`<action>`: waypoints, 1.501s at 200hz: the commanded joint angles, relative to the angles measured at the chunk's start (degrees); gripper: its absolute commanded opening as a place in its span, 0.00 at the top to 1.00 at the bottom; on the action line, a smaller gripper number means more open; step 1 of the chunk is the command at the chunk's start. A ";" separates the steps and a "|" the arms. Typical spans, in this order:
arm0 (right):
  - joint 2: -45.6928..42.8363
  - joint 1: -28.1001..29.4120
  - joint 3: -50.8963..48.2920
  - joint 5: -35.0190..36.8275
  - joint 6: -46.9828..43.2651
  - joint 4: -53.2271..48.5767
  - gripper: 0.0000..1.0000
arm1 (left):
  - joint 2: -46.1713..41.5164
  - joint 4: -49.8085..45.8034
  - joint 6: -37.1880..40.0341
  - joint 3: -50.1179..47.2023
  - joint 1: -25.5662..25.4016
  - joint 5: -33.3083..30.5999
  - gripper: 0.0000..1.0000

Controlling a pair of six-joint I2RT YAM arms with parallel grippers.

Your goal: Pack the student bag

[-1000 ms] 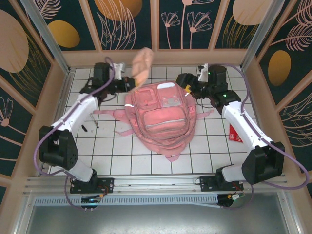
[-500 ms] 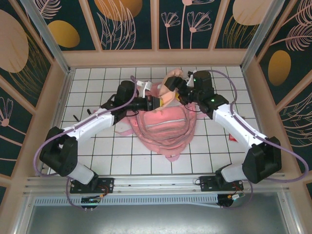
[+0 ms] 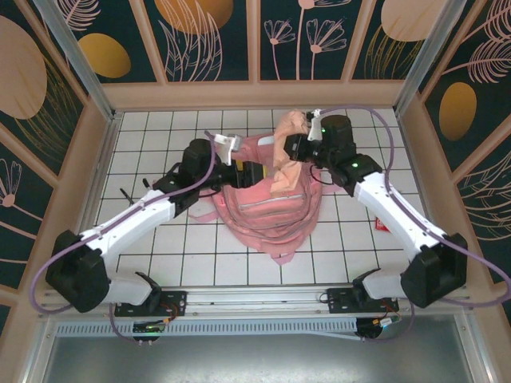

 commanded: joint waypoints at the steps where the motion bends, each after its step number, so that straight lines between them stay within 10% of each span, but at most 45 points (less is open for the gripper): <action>1: -7.12 -0.17 -1.24 -3.91 -27.00 -0.29 1.00 | -2.52 -1.84 8.62 -1.26 1.55 0.39 0.26; 24: -13.48 -0.26 -4.90 -0.90 -40.42 0.74 1.00 | -2.62 -7.40 37.81 -5.45 -1.10 12.77 0.29; 80: -24.61 -0.95 -12.77 5.38 -56.89 6.05 1.00 | 11.26 -17.82 70.69 -2.04 -5.71 -4.54 0.32; 124: -25.80 -1.21 -12.89 2.34 -53.91 3.56 1.00 | 14.20 -3.24 71.62 -4.55 -7.54 -14.05 0.32; 161: -27.65 -1.30 -16.48 2.16 -53.98 3.45 1.00 | 14.07 -2.91 68.57 -2.04 -7.55 -14.23 1.00; 243: -28.21 -4.19 -20.31 -35.92 -76.87 -14.79 1.00 | 8.19 -3.72 43.50 14.81 0.81 -3.93 1.00; 300: -19.84 10.11 -31.61 -8.29 -78.31 16.62 1.00 | 9.03 -6.76 42.89 22.80 0.82 -2.61 1.00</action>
